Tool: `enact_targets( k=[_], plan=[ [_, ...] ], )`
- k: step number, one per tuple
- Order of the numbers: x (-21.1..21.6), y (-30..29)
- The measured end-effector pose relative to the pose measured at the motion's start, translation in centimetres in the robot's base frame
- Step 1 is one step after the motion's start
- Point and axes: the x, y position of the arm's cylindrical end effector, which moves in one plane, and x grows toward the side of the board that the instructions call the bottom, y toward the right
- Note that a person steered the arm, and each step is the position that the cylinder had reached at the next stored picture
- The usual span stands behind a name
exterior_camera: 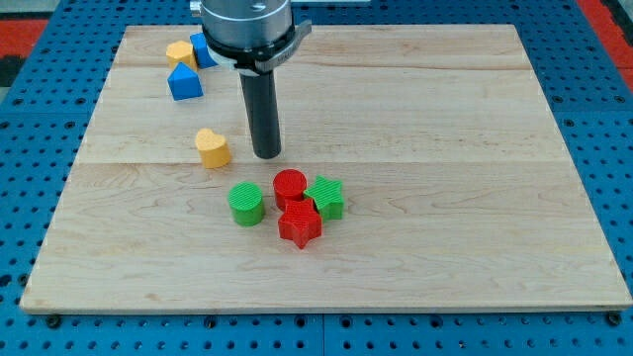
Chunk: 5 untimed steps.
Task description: Move the yellow heart closer to the red circle
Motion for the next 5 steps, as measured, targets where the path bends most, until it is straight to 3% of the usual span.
enact_targets(
  k=[1,2,4,5],
  plan=[
    [1.8,4.3],
    [5.1,4.2],
    [6.9,0.4],
    [8.9,3.5]
  ],
)
